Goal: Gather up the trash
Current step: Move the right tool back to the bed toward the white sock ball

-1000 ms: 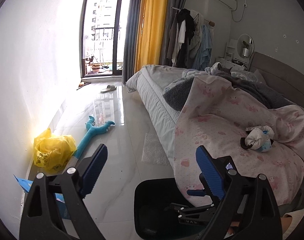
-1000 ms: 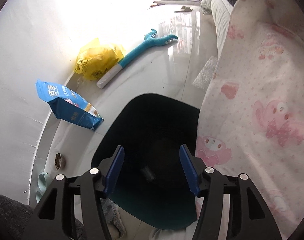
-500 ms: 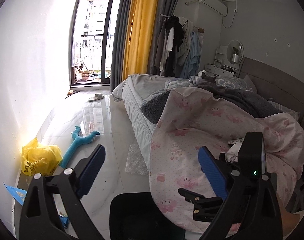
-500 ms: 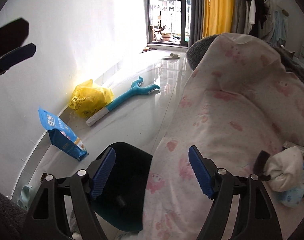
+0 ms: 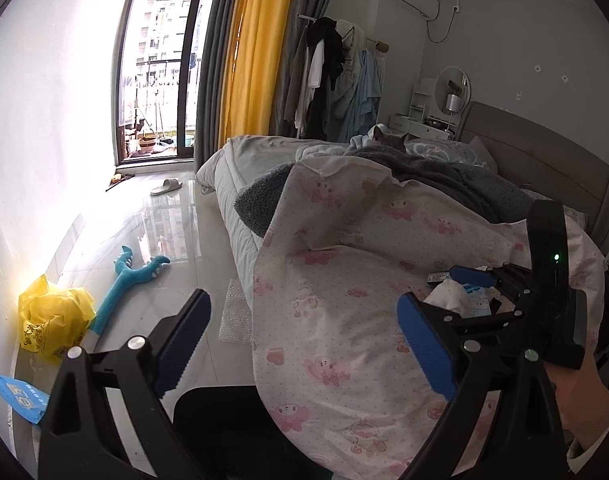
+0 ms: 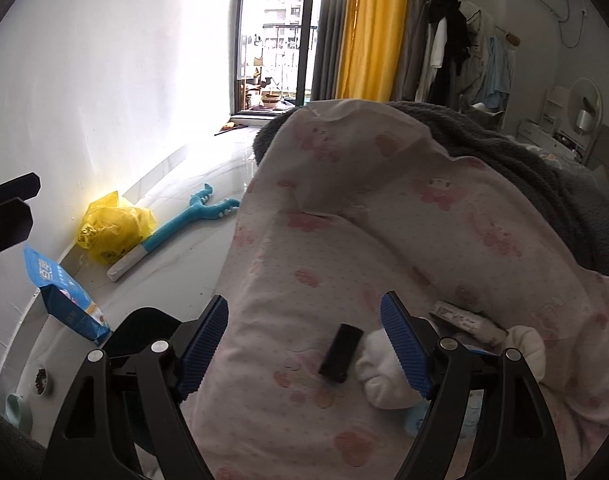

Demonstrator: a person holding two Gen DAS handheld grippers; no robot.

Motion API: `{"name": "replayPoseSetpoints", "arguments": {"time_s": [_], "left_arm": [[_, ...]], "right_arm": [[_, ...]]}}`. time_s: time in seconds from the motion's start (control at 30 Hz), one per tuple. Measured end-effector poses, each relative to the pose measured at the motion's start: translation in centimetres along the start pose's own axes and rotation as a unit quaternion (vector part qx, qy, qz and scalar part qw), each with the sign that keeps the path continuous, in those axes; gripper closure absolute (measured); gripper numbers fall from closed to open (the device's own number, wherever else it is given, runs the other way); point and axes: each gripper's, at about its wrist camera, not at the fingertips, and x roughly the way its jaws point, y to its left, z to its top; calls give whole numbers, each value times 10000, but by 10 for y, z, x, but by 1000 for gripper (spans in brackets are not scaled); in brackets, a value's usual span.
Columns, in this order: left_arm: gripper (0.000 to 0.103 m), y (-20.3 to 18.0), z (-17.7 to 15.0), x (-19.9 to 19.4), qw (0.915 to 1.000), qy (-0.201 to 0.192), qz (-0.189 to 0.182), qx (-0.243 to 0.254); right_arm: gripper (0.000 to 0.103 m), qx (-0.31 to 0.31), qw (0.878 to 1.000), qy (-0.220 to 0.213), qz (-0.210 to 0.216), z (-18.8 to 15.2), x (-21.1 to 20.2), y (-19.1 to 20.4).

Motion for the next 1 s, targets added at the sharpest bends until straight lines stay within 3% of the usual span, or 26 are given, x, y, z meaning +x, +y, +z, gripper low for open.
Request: {"name": "replayPoseSetpoints", "arguments": {"time_s": [0.4, 0.87, 1.0], "left_arm": [[7, -22, -4, 41, 9982, 281, -436, -286], [7, -49, -10, 73, 9958, 599, -594, -367], [7, -57, -13, 80, 9957, 669, -548, -329]], "right_arm": [[24, 75, 9993, 227, -294, -16, 3, -40], [42, 249, 9974, 676, -93, -32, 20, -53], [57, 343, 9963, 789, -45, -35, 26, -57]]}}
